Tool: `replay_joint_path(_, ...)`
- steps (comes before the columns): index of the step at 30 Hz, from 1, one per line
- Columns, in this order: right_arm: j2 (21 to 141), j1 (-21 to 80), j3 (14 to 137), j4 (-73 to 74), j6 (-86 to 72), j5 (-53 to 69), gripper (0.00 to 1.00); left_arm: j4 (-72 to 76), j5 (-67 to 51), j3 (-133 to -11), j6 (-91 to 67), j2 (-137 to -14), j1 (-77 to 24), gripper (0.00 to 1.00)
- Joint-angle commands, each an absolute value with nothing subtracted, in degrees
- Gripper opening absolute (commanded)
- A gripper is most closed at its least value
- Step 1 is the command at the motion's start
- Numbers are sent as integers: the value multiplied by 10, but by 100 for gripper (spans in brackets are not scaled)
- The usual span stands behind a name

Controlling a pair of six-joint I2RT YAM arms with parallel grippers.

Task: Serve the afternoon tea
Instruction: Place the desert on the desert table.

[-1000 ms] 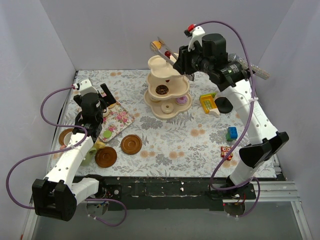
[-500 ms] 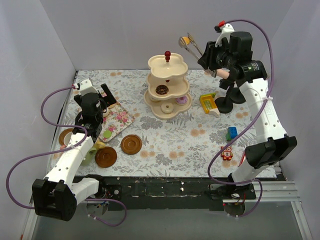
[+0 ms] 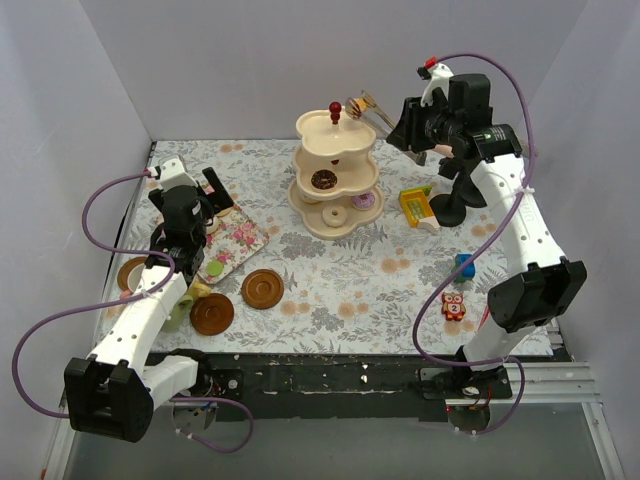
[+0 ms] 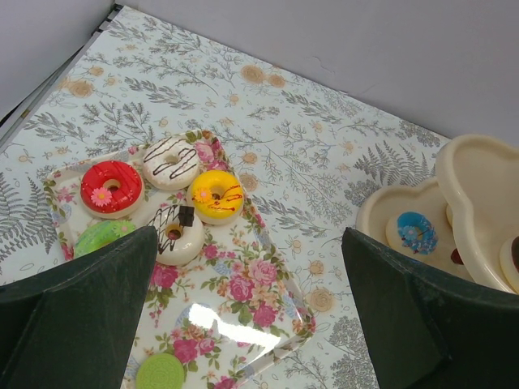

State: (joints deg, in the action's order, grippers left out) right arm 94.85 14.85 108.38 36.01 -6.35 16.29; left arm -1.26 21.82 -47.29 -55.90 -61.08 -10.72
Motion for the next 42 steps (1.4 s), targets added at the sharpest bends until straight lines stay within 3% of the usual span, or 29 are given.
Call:
replay_joint_path(1, 963, 148, 1082, 329, -75, 185, 16, -4, 217, -467, -555, -605, -107, 98)
replay_joint_path(15, 990, 149, 1086, 318, -75, 205, 17, -4, 218, -468, -552, -603, -107, 98)
replay_joint_path(18, 992, 149, 1085, 319, -73, 205, 21, -4, 216, -468, -552, -604, -106, 98)
replay_joint_path(25, 994, 149, 1087, 317, -69, 206, 42, -4, 214, -467, -552, -603, -106, 98)
replay_joint_path(42, 993, 149, 1112, 328, -40, 191, 51, -4, 208, -468, -552, -603, -107, 98)
